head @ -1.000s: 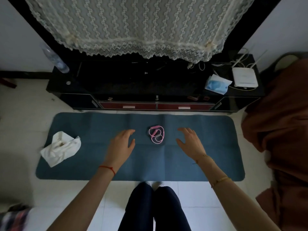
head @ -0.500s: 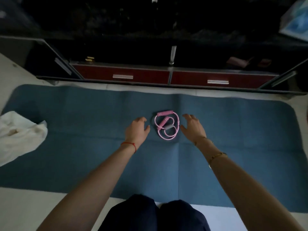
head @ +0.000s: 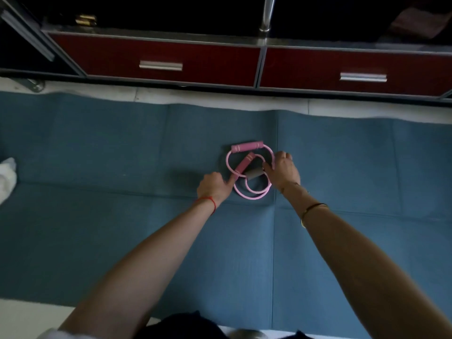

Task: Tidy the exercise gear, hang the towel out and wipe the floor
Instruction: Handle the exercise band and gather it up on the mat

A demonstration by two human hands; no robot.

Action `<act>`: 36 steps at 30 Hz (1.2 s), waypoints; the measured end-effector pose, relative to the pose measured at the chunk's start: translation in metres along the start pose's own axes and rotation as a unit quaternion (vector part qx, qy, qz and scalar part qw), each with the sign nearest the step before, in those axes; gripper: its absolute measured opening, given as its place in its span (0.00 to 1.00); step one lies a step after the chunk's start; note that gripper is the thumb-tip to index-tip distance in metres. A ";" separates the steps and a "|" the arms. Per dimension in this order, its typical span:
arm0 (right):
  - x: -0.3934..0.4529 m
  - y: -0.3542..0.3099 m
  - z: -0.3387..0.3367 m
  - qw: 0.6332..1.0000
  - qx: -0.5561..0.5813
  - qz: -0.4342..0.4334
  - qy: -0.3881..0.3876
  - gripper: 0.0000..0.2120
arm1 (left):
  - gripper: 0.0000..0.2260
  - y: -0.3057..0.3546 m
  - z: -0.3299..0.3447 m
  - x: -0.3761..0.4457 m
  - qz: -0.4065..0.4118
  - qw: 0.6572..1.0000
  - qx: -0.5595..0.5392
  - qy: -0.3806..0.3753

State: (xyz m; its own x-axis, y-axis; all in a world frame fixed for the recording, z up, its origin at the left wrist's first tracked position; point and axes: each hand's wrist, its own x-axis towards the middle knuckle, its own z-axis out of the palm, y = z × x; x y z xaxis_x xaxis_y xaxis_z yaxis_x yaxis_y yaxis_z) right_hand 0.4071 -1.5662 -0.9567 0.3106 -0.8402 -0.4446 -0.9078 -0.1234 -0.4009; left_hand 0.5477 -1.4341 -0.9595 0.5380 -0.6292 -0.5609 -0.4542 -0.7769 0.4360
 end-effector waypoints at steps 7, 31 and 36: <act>0.009 -0.003 0.014 0.998 0.044 0.044 -0.023 0.24 | 0.35 0.010 0.017 0.014 -0.054 0.994 -0.094 0.003; -0.037 -0.013 0.006 0.977 0.204 0.049 -0.029 0.04 | 0.07 -0.008 -0.015 -0.009 -0.118 0.929 -0.350 0.020; -0.097 -0.037 -0.041 0.974 0.224 0.031 -0.013 0.05 | 0.10 0.008 -0.062 -0.070 -0.093 0.932 -0.346 0.048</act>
State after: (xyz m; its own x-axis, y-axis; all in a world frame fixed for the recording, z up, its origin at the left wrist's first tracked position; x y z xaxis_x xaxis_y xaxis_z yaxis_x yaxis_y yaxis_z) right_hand 0.3993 -1.5015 -0.8658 0.2708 -0.8243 -0.4971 -0.7126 0.1755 -0.6792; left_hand 0.5510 -1.3975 -0.8731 0.6385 -0.4554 -0.6205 0.2021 -0.6787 0.7061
